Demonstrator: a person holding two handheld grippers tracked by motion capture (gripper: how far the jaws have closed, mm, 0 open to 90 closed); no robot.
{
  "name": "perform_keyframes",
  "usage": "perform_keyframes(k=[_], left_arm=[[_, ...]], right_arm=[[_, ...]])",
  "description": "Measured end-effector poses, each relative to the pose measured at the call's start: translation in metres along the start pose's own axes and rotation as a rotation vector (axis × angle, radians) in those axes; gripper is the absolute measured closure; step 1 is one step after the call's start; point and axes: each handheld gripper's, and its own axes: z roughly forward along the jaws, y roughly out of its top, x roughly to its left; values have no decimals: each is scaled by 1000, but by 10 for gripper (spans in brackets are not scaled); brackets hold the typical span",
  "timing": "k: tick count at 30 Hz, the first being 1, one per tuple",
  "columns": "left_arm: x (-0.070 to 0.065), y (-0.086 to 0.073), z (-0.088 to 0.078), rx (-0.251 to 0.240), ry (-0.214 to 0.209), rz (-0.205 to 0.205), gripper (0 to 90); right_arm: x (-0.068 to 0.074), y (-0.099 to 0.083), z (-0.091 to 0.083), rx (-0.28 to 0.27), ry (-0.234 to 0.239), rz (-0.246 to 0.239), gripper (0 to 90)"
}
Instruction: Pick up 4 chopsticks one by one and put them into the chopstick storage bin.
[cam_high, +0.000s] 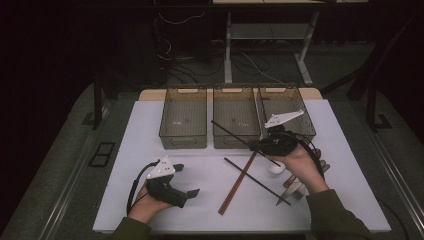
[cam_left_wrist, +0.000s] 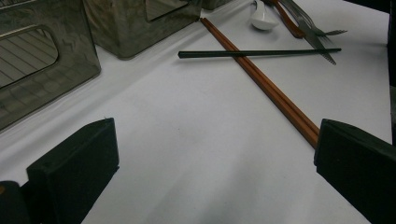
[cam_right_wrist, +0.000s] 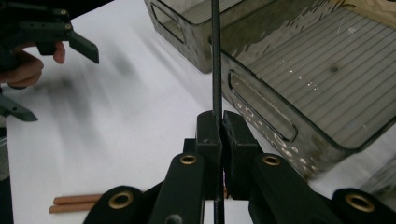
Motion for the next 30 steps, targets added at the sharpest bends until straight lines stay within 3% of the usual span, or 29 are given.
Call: perform_keyframes(k=[30], left_arm=[[1, 0, -1, -1, -5, -4, 0]], right_arm=[[-3, 65, 47, 61, -17, 13, 853]])
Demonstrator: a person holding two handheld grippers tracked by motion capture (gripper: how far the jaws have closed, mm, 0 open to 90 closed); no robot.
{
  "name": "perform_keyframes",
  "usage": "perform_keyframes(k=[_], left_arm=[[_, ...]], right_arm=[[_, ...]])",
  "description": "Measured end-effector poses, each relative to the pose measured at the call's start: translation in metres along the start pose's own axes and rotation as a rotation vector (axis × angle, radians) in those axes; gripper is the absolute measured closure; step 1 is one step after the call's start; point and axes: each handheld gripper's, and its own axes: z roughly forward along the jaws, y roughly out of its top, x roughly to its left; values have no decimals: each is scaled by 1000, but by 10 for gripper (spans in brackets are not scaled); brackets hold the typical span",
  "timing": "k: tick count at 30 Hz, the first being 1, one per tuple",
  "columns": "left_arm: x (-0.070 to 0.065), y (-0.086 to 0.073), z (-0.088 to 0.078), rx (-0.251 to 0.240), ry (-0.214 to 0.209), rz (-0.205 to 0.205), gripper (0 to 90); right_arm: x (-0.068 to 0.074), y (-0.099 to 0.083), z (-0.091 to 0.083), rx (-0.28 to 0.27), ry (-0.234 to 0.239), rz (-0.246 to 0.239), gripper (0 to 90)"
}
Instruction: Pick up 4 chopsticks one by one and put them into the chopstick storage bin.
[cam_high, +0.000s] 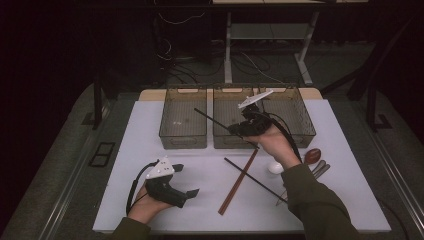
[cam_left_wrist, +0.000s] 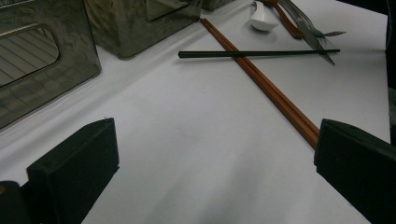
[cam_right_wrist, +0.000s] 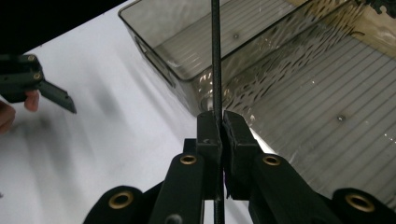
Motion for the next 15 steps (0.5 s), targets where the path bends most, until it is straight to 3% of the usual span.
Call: perform_keyframes(k=[15], left_arm=[[0, -1, 0, -15, 0, -11, 0]], right_arm=[[-1, 30, 23, 13, -16, 4, 853]])
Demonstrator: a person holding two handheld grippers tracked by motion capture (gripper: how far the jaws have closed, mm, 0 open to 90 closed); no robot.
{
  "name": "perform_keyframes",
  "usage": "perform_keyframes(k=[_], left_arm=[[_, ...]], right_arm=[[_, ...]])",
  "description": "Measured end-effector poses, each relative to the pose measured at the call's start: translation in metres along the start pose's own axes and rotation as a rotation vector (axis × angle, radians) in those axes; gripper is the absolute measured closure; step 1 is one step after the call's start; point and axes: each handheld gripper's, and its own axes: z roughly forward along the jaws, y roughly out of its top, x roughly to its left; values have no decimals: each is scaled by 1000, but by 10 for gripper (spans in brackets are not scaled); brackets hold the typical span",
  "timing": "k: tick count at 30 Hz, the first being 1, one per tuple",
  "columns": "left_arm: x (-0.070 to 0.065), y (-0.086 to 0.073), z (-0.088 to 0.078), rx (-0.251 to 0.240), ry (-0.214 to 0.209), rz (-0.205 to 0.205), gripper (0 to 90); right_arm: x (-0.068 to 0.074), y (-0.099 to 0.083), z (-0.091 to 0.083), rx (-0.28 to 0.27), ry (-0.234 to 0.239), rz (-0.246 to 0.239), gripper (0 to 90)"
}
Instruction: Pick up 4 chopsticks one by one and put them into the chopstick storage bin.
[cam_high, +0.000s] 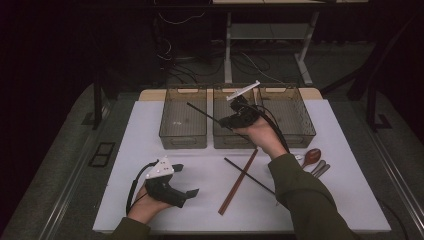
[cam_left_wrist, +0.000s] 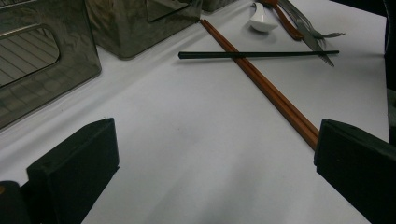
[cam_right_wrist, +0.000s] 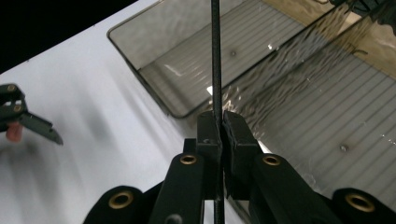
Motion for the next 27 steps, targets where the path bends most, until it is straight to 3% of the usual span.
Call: perform_keyframes(k=[10, 27], left_arm=[[0, 1, 0, 8, -7, 20, 0], [-1, 1, 0, -8, -9, 11, 0]], right_arm=[[0, 24, 26, 27, -20, 27, 853], [2, 55, 73, 87, -69, 86, 852]])
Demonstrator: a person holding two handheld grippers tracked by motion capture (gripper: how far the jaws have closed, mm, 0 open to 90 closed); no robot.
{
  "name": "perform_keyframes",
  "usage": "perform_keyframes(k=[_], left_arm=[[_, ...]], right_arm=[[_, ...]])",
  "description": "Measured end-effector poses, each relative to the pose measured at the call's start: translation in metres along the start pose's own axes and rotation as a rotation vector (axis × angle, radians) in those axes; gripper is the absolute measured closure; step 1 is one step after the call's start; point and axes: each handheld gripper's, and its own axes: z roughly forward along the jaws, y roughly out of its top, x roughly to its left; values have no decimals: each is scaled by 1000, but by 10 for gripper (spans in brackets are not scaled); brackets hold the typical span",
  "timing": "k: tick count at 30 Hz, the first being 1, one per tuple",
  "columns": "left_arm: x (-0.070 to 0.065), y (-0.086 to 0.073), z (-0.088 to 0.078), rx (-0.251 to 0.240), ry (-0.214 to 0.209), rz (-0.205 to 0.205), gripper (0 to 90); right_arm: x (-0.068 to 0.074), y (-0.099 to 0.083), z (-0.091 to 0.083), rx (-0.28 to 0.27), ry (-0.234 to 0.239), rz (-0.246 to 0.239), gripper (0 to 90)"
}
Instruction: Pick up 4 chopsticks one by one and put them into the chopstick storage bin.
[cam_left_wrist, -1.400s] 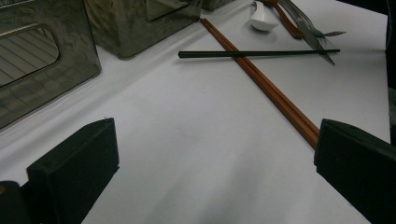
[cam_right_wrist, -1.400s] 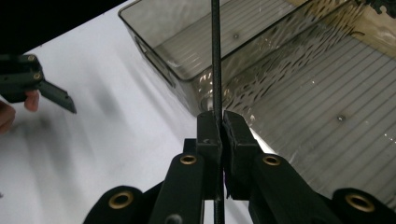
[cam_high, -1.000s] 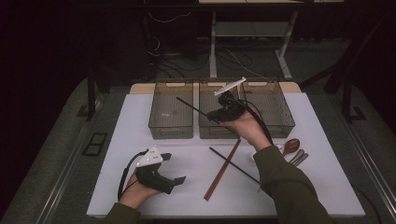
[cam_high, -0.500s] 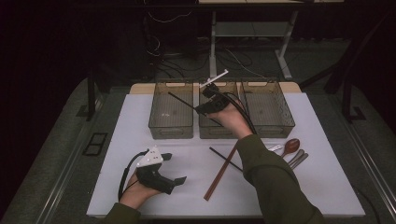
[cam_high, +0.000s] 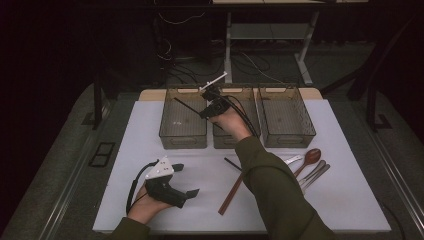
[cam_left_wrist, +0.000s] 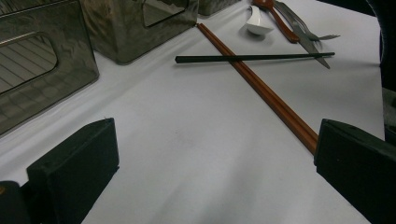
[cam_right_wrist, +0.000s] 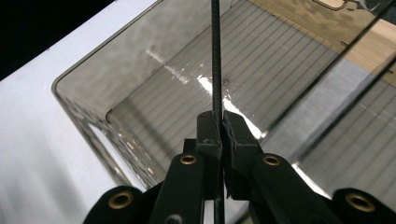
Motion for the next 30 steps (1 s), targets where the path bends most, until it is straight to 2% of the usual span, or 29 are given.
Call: perform_keyframes(k=[3, 7, 16, 21, 30], left_arm=[[0, 0, 0, -1, -2, 4, 0], [0, 0, 0, -2, -5, 5, 0], [0, 0, 1, 3, -13, 9, 0], [0, 0, 0, 2, -13, 10, 0], [1, 0, 0, 4, -11, 13, 0]], right_arm=[[2, 5, 7, 9, -16, -7, 852], [5, 10, 17, 11, -14, -4, 852], [9, 12, 34, 35, -33, 7, 843], [10, 11, 35, 16, -21, 10, 693], [6, 10, 18, -41, 39, 5, 495]])
